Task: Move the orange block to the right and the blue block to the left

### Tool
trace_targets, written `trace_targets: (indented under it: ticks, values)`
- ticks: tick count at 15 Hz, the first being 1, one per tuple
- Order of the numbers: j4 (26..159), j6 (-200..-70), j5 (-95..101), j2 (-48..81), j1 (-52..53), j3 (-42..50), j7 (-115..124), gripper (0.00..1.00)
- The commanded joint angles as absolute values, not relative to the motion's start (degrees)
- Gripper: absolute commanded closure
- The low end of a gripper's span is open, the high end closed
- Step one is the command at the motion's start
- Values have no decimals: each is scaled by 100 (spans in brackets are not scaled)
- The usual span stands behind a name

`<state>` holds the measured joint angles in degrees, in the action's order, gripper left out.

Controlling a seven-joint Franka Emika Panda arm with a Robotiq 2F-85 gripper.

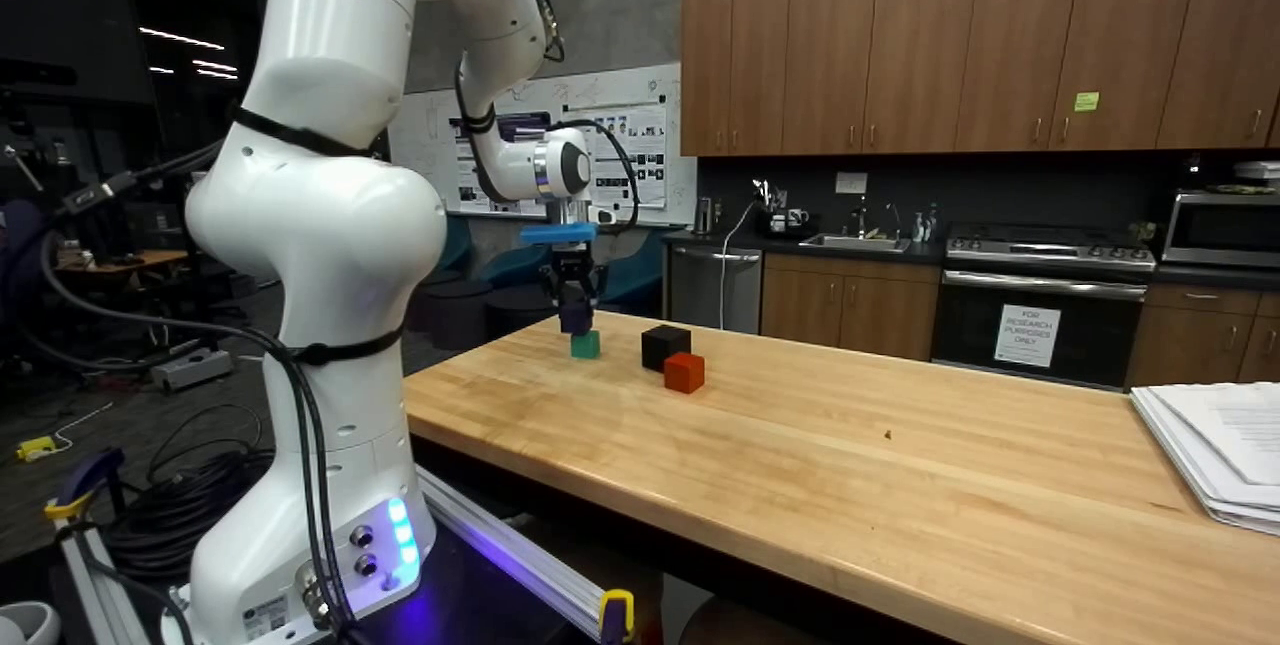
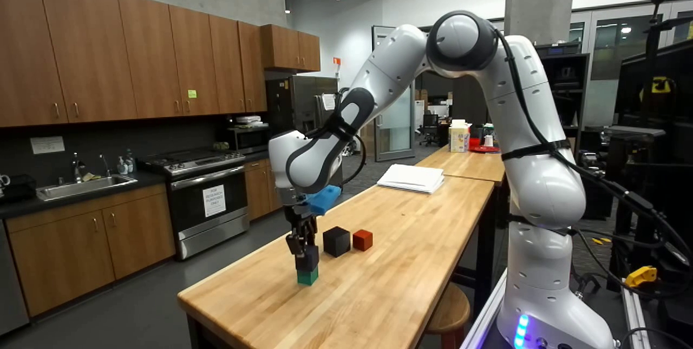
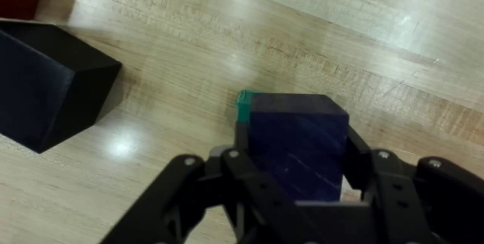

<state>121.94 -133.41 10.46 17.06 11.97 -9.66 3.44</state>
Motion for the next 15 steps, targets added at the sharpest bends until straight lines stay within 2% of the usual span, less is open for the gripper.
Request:
trace_targets:
  ticks: [1, 15]
  values:
    - [12054, -13315, 1042, 1769, 1198, -925, 176, 69]
    - [12071, -13321, 969, 1833, 1109, -876, -64, 69]
